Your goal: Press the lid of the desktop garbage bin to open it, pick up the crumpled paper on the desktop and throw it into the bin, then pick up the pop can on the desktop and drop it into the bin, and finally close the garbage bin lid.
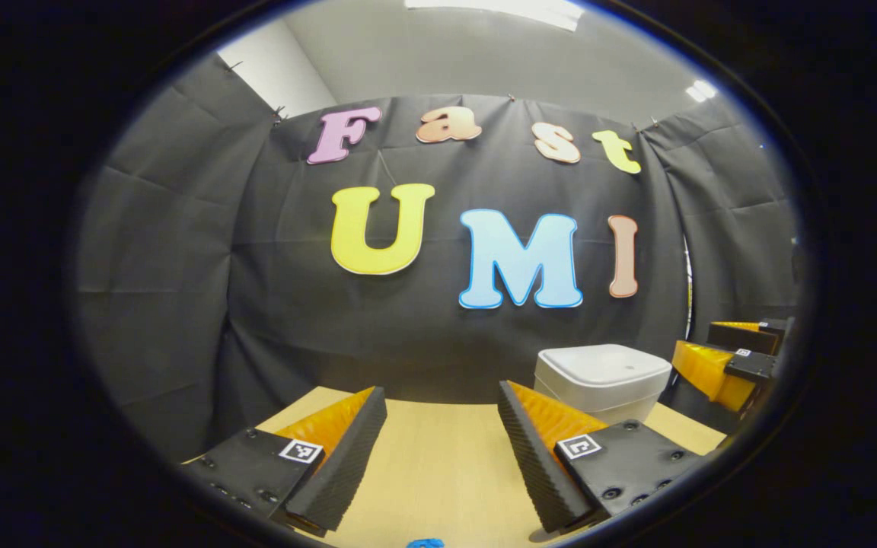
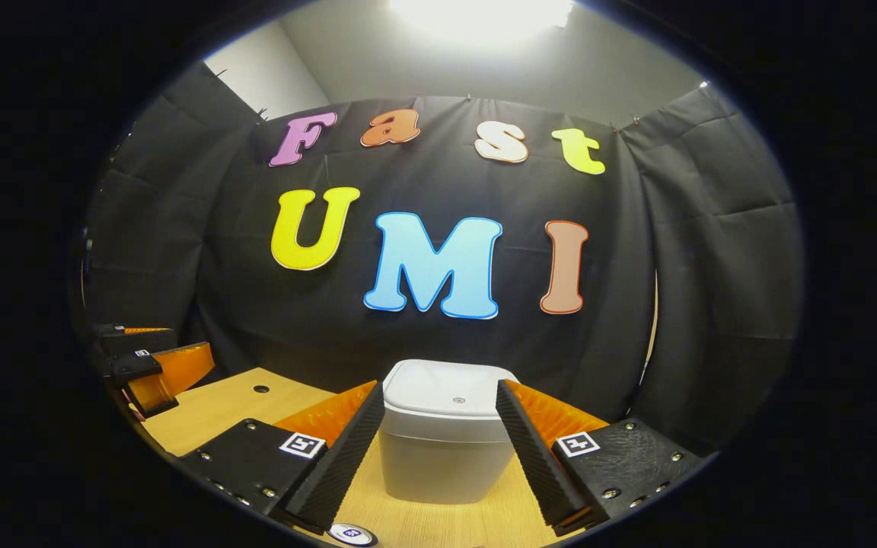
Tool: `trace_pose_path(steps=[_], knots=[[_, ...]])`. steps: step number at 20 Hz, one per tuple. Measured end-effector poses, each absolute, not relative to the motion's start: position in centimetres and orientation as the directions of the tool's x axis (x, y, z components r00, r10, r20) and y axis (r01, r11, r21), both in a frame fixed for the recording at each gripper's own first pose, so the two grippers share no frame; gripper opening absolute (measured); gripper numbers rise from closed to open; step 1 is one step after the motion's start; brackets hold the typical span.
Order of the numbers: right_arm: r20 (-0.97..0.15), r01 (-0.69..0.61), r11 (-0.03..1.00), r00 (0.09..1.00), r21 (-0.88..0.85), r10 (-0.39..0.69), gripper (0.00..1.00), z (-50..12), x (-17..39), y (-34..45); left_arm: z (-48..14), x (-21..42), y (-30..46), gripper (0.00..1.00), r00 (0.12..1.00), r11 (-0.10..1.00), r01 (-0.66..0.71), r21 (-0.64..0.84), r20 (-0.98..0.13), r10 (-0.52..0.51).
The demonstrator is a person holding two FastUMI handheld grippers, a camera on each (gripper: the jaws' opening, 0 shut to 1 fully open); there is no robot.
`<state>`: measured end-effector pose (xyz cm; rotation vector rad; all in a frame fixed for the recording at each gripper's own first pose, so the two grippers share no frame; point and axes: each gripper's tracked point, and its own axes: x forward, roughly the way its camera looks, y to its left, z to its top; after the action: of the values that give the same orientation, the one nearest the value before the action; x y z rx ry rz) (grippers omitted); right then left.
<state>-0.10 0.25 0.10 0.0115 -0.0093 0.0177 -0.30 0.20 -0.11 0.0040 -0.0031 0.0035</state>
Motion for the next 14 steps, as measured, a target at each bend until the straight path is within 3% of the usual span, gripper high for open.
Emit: trace_pose_path(steps=[14], knots=[[-0.035,-0.016,1.000,0.999,0.014,0.017,0.95,-1.0,0.4,0.3,-0.6,-0.2,0.3,0.96,1.000,1.000,-0.005,-0.001,-0.010,0.005]])
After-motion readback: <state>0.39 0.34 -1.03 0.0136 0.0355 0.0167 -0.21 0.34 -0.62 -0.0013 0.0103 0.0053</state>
